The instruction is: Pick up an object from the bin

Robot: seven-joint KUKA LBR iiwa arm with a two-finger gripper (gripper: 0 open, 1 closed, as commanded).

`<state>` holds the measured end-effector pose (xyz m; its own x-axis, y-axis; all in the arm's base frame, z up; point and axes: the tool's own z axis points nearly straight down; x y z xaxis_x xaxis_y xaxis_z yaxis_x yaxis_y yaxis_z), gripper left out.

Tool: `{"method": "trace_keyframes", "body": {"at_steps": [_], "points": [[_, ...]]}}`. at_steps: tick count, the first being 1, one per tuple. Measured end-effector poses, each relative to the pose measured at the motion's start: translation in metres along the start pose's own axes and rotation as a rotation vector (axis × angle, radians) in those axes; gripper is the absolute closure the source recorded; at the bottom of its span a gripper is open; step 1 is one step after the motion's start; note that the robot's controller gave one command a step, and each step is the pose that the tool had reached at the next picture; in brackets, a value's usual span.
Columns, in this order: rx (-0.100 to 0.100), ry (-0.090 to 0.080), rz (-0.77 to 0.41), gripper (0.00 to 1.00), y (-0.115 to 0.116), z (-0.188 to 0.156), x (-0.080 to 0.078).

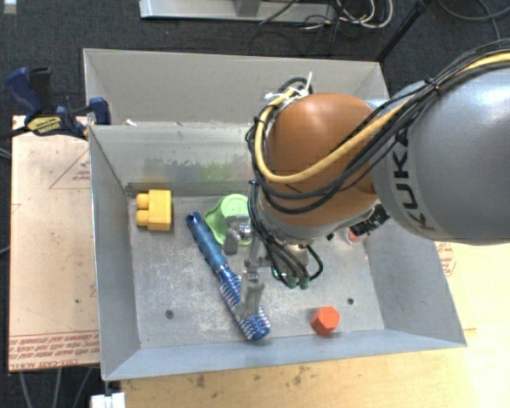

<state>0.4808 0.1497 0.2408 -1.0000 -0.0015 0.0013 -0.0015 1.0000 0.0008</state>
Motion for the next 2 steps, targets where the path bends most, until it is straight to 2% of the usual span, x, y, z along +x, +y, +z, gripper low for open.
{"method": "trace_keyframes", "body": {"at_steps": [1,2], "points": [[0.001,0.002,0.477,0.0,-0.0499,0.1732,-0.0206],[0.0,0.002,0.478,0.0,-0.0494,0.1733,-0.0209]]}}
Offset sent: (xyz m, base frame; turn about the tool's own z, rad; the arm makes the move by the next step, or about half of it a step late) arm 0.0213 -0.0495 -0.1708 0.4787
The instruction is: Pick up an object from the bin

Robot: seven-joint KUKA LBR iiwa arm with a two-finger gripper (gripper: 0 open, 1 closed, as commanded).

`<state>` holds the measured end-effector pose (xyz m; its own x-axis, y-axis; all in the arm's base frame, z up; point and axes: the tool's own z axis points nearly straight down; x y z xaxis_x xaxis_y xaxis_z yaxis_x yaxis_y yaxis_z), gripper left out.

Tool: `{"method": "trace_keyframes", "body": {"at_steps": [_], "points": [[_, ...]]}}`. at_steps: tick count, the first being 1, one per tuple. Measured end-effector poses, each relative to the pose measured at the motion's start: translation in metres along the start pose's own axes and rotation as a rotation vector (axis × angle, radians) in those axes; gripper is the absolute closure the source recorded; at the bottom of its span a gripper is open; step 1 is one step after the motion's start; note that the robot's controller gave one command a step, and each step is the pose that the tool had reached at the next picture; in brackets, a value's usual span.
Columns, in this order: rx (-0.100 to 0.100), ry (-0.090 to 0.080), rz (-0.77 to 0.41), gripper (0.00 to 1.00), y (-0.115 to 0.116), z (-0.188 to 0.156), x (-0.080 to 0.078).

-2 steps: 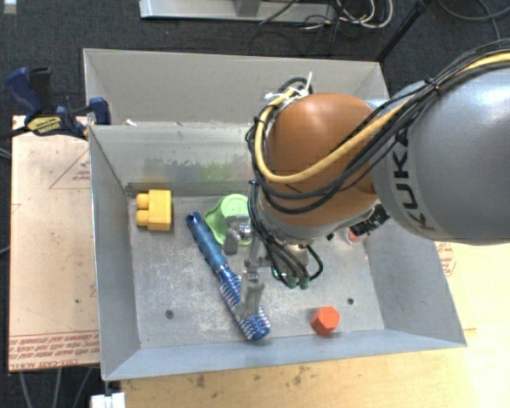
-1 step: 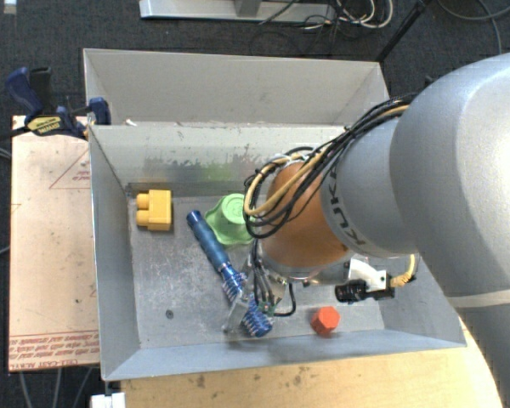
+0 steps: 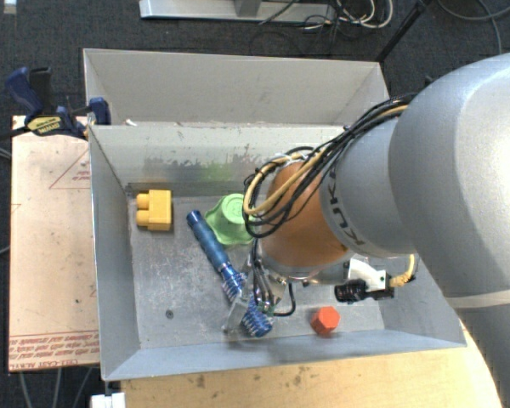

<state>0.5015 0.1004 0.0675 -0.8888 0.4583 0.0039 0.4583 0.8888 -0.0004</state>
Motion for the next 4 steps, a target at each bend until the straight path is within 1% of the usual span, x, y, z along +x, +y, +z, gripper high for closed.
{"method": "trace_keyframes", "body": {"at_steps": [3,4], "points": [[-0.005,0.001,0.001,0.0,0.0015,-0.0001,-0.0003],[-0.006,0.001,0.001,1.0,0.002,-0.0002,-0.0003]]}}
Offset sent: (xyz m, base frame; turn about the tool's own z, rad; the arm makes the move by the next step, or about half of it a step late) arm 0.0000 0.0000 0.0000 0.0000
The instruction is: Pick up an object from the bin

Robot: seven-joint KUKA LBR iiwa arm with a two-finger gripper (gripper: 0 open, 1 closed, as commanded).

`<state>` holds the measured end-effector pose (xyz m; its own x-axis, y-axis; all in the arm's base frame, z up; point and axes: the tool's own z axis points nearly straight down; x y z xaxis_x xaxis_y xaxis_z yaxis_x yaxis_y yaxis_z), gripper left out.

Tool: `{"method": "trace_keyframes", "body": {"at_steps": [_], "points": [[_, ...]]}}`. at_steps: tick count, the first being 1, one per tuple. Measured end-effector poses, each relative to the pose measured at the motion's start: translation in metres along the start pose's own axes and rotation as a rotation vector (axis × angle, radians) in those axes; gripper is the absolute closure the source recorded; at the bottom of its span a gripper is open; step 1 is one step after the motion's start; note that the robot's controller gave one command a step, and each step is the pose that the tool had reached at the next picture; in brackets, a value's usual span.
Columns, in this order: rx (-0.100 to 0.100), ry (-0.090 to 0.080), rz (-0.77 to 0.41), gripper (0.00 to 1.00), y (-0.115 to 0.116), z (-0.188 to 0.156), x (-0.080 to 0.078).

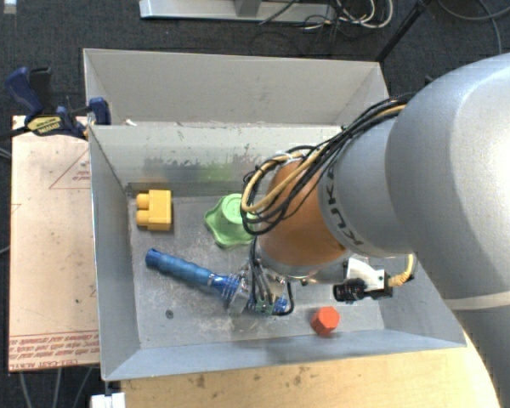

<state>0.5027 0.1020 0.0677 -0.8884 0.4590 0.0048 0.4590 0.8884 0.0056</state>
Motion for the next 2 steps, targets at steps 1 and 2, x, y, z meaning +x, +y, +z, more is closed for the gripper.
{"method": "trace_keyframes", "body": {"at_steps": [1,2], "points": [[0.005,-0.004,-0.002,1.0,0.0,-0.015,0.001],[0.003,-0.007,-0.004,1.0,0.002,-0.072,0.0]]}}
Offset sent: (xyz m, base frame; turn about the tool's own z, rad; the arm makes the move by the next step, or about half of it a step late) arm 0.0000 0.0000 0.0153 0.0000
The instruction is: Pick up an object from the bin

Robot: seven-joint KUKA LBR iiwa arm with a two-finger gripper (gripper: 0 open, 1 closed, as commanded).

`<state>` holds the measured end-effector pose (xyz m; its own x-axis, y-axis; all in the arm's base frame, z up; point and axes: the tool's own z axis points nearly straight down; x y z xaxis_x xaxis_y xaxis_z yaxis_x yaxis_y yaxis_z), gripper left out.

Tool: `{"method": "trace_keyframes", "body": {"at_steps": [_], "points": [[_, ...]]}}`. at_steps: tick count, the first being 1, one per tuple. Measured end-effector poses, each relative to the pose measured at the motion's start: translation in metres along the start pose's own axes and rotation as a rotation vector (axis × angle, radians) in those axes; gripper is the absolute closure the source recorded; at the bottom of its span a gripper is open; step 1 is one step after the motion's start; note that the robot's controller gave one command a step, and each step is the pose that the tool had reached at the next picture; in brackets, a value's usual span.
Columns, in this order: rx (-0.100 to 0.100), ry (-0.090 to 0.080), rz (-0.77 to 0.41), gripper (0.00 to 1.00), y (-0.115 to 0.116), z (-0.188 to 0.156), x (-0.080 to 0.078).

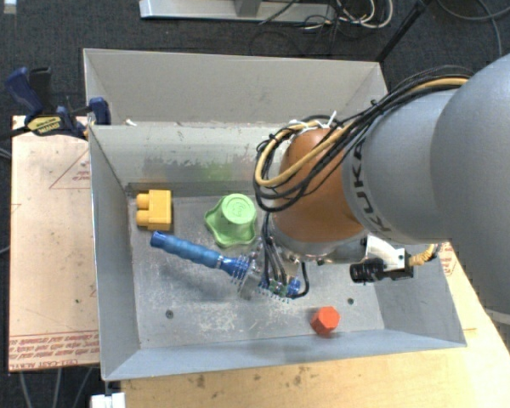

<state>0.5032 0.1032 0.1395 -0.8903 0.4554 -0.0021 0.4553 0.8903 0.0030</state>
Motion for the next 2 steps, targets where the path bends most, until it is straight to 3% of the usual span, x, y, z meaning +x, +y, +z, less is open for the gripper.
{"method": "trace_keyframes", "body": {"at_steps": [2], "points": [[0.002,0.002,-0.005,1.0,0.001,-0.027,0.0]]}}
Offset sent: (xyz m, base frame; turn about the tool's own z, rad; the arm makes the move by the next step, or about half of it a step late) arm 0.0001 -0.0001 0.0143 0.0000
